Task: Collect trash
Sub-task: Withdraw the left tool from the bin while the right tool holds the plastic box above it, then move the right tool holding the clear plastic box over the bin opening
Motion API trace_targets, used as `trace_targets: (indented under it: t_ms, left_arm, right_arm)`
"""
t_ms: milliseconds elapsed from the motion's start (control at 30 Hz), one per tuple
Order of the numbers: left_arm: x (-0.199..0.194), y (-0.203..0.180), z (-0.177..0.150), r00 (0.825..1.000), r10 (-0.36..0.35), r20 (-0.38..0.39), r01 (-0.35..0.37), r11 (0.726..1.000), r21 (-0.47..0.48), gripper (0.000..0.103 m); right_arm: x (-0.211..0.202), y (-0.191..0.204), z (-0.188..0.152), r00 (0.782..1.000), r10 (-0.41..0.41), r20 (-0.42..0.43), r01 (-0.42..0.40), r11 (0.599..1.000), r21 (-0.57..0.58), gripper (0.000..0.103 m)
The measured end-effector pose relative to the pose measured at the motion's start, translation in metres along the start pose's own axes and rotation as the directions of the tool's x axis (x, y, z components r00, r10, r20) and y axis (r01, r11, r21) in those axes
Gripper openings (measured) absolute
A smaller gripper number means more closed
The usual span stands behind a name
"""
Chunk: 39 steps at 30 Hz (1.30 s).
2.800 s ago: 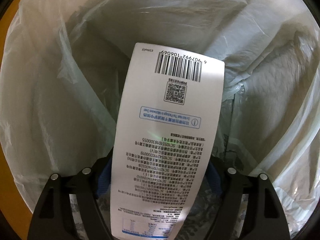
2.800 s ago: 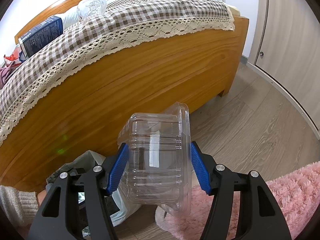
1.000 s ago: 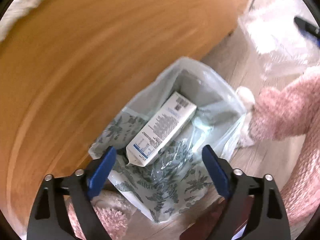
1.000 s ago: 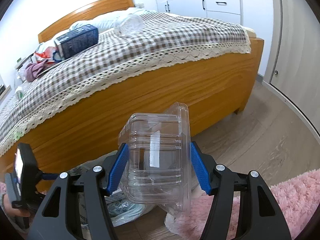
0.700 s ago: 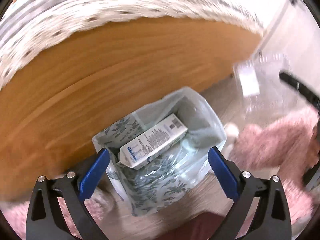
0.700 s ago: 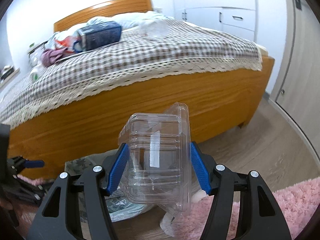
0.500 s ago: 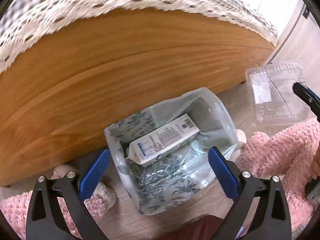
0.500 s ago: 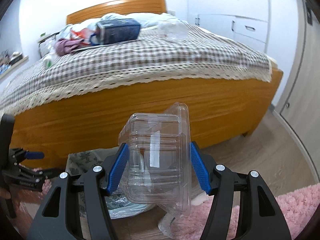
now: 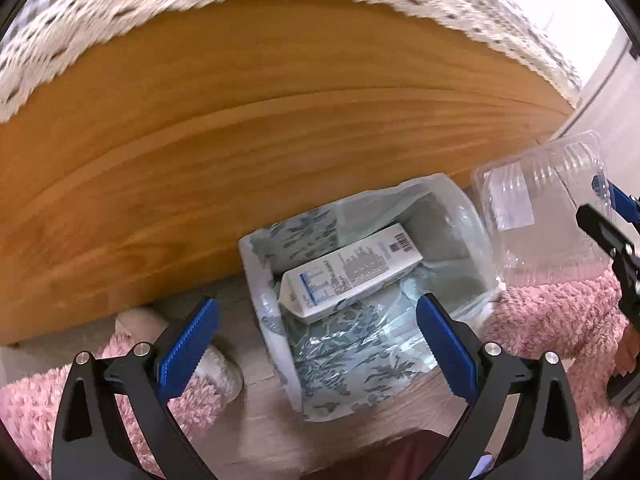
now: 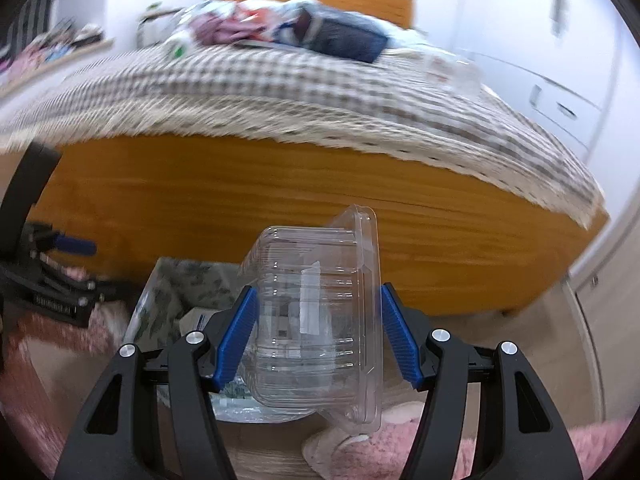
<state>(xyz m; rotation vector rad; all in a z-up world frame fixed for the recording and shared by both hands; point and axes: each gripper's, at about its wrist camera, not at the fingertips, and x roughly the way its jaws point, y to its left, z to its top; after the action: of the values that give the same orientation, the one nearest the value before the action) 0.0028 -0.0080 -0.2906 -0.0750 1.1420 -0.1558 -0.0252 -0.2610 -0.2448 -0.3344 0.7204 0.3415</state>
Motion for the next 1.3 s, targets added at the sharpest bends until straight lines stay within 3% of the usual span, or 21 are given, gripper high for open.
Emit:
trace_targets:
  t_ms: [100,233,500,667,800,900,1000,1033,1300]
  left_arm:
    - [0.002,0.009,0.001,1.0,0.002,-0.013,-0.002,0.999,-0.037,0.096]
    - [0.006,0.019,0.001,1.0,0.005,-0.03,-0.007,0.997,-0.071,0.096]
    - [0.024,0.033,0.001,0.996,0.028,-0.082,-0.036,0.995,-0.097,0.096]
    - [0.037,0.035,0.002,0.992,0.021,-0.126,-0.034,0.994,-0.104,0.095]
    - [0.047,0.035,0.003,0.987,0.016,-0.158,-0.032,0.994,-0.102,0.096]
    - [0.053,0.036,0.002,0.982,0.011,-0.189,-0.031,0.994,-0.104,0.095]
    - [0.059,0.036,0.002,0.977,0.0,-0.211,-0.025,0.993,-0.114,0.095]
    - [0.06,0.036,0.003,0.977,-0.007,-0.215,-0.019,0.993,-0.12,0.095]
    - [0.074,0.028,0.006,0.965,-0.025,-0.263,-0.003,0.994,-0.107,0.095]
  right_arm:
    - [0.014,0.019,0.003,0.999,0.031,-0.029,-0.034,0.991,-0.126,0.061]
    - [0.031,0.045,-0.002,0.995,0.068,-0.069,-0.086,0.946,-0.312,0.061]
    - [0.069,0.07,-0.022,0.976,0.136,-0.169,-0.203,0.846,-0.492,0.061]
    - [0.094,0.076,-0.031,0.96,0.157,-0.233,-0.268,0.755,-0.599,0.061]
    - [0.11,0.077,-0.036,0.942,0.175,-0.287,-0.324,0.706,-0.63,0.061]
    - [0.118,0.081,-0.045,0.929,0.185,-0.319,-0.362,0.625,-0.691,0.061]
    - [0.13,0.086,-0.064,0.92,0.176,-0.35,-0.39,0.501,-0.773,0.061]
    - [0.133,0.086,-0.068,0.915,0.182,-0.359,-0.401,0.482,-0.779,0.061]
    - [0.155,0.091,-0.076,0.862,0.252,-0.441,-0.507,0.392,-0.768,0.061]
